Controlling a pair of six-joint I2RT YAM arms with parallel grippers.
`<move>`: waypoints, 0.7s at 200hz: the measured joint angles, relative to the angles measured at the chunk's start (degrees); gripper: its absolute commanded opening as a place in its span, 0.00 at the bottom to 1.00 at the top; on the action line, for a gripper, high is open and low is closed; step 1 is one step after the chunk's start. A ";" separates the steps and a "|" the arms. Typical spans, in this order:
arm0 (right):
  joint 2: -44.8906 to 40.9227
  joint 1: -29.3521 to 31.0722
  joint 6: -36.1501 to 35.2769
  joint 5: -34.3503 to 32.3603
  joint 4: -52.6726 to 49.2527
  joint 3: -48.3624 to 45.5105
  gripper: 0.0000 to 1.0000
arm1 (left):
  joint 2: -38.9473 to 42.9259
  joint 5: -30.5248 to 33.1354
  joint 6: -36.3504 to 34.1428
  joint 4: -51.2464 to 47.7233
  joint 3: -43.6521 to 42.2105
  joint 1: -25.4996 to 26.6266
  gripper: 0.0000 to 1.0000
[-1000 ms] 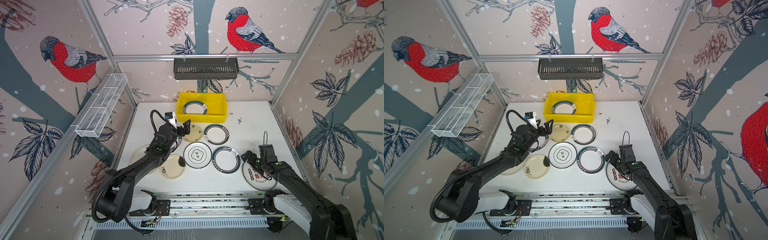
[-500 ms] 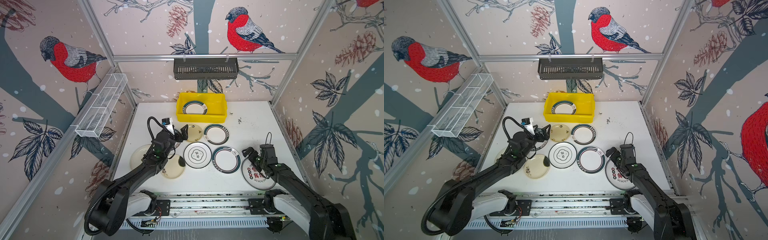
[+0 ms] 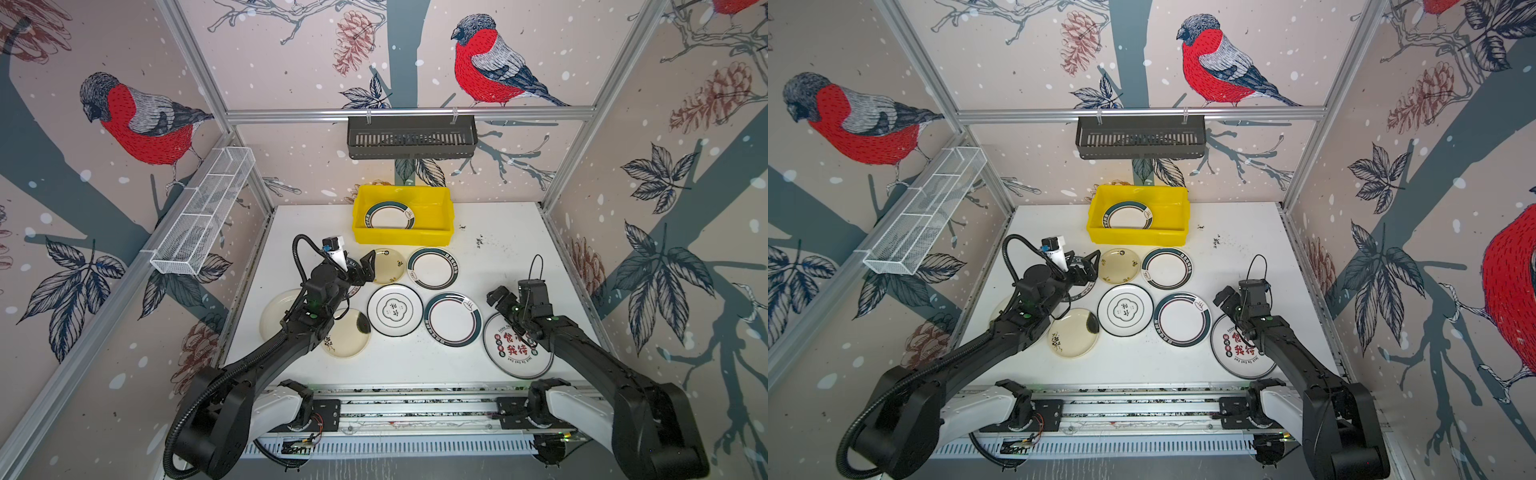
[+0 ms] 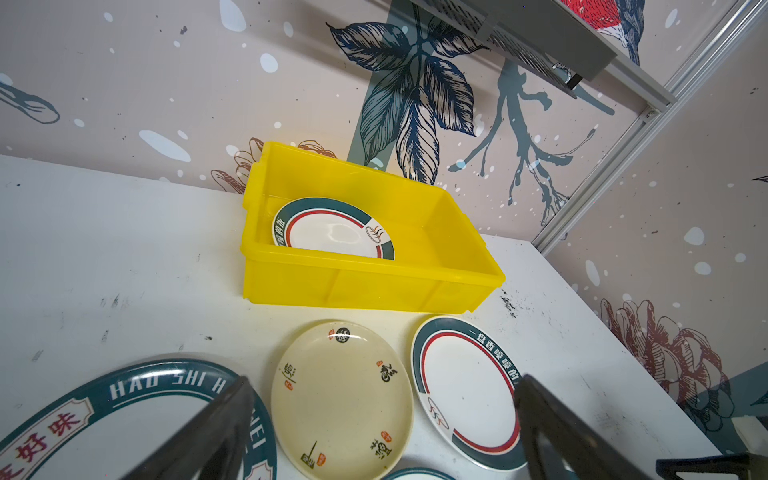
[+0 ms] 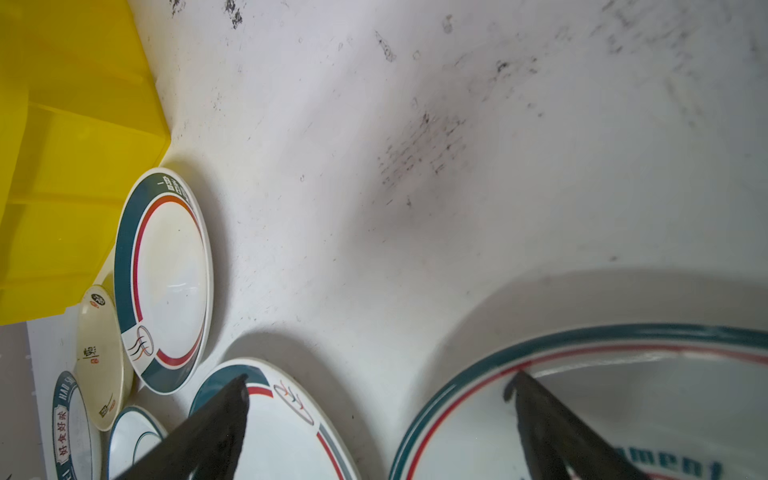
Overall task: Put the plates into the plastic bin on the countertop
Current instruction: 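Push the 'Enjoy The Moment' plate farther from the robot with the right gripper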
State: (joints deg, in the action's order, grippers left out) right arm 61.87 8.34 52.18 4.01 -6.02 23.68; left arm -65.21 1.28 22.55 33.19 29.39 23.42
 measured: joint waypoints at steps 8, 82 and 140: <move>0.39 0.00 -0.17 -0.09 0.31 0.07 0.99 | 0.31 0.04 0.00 -0.28 -0.07 0.00 0.97; 5.03 -0.09 -1.42 -1.81 2.82 2.54 0.99 | 1.55 0.20 -0.04 -2.60 -0.22 0.00 0.97; 14.23 -0.04 -4.37 -3.34 5.64 8.11 0.99 | 1.49 0.20 -0.37 -2.60 -0.87 0.00 0.97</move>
State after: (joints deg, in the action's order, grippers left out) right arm 76.09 8.29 47.81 0.67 -0.38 31.79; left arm -63.72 1.48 22.17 30.59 28.51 23.42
